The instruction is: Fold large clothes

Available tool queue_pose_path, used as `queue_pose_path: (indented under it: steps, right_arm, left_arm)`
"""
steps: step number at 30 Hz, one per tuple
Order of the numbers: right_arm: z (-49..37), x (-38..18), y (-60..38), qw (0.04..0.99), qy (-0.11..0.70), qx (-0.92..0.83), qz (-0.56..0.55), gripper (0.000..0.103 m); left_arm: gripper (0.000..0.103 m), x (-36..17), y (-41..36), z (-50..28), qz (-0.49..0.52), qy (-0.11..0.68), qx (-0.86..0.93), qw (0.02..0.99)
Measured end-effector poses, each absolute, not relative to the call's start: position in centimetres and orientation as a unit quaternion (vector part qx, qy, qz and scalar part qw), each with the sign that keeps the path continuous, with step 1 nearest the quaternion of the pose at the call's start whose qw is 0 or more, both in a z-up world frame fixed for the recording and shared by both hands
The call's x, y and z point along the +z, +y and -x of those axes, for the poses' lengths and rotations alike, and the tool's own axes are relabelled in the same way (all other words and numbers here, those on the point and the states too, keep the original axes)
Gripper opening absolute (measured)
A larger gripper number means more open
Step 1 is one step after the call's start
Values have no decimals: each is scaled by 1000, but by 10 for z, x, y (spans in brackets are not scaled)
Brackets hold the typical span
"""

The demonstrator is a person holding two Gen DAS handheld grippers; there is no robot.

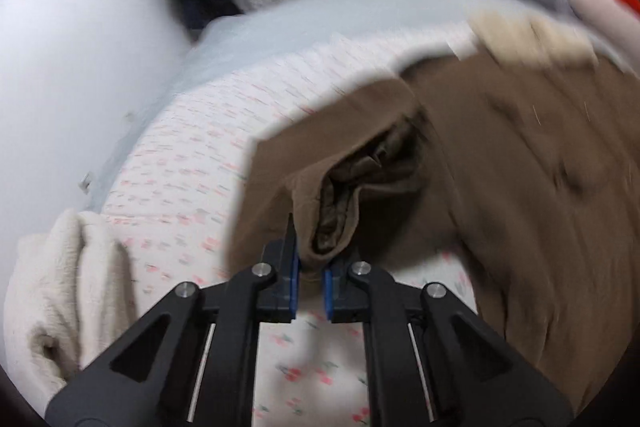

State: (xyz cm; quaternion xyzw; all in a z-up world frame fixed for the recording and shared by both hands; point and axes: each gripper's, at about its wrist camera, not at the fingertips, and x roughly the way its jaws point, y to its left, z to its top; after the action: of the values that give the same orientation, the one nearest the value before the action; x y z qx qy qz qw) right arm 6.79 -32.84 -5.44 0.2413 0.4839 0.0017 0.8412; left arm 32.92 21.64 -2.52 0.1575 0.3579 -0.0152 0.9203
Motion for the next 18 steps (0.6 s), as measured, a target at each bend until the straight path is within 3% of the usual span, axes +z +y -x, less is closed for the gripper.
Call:
queue_pose_path:
  steps: [7, 10, 13, 16, 18]
  right_arm:
    - [-84, -64, -338, 838, 492, -14, -236, 74]
    - [-86, -67, -344, 837, 492, -18, -241, 74]
    - [-89, -69, -351, 836, 490, -24, -245, 74]
    - [-88, -68, -359, 836, 488, -28, -248, 74]
    - [-85, -64, -367, 838, 486, -34, -245, 74]
  left_arm:
    - [10, 36, 341, -347, -22, 296, 234, 926]
    - [12, 20, 376, -357, -21, 324, 332, 886]
    - [22, -9, 380, -373, -46, 380, 369, 847]
    - [43, -20, 371, -376, -48, 400, 394, 826]
    - [81, -14, 352, -373, -57, 392, 379, 836]
